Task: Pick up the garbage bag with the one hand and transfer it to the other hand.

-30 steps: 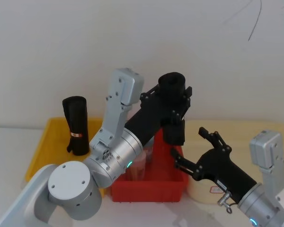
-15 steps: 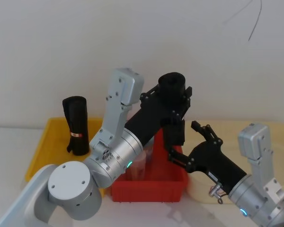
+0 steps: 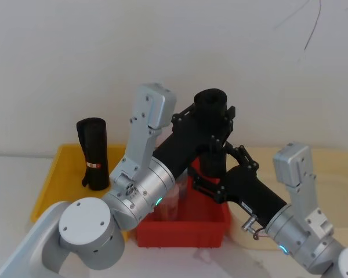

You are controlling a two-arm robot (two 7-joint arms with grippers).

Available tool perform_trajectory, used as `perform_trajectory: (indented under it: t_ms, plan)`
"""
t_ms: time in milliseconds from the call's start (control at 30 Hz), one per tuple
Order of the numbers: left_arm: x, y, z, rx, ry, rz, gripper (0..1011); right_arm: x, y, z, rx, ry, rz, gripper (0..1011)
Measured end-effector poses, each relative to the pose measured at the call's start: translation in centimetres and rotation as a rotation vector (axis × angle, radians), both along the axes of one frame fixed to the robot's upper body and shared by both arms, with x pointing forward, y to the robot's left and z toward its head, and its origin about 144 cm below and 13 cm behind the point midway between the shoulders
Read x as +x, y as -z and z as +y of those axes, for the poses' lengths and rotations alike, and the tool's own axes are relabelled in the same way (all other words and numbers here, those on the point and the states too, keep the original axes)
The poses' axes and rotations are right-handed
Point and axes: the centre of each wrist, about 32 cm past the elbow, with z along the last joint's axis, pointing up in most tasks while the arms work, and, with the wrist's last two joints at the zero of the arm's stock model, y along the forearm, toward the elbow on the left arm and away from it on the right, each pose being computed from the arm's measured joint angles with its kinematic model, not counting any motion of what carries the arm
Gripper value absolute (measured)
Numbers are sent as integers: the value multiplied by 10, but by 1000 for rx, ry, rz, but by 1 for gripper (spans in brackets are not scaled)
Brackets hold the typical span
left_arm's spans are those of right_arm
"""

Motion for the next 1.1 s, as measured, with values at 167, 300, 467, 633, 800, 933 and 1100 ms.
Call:
perform_trajectory:
  t_ms: [167,300,467,633,800,933,1100]
  plan:
    - [0,0,0,0,0,0,435,5,-1,5,-13,2,-12,1001]
    - [0,0,0,0,0,0,435,9,-2,9,-18,9,-16,969]
    - [0,0,0,0,0,0,435,12,-3,12,-17,17,-21,878]
    - [0,0,0,0,0,0,435,14,-5,14,-7,26,-25,721]
    - [0,0,0,0,0,0,435,15,-8,15,5,35,-25,583]
    - [0,0,0,0,0,0,435,16,-9,15,10,37,-22,542]
    - [0,0,0,0,0,0,468,16,-11,15,18,40,-19,542]
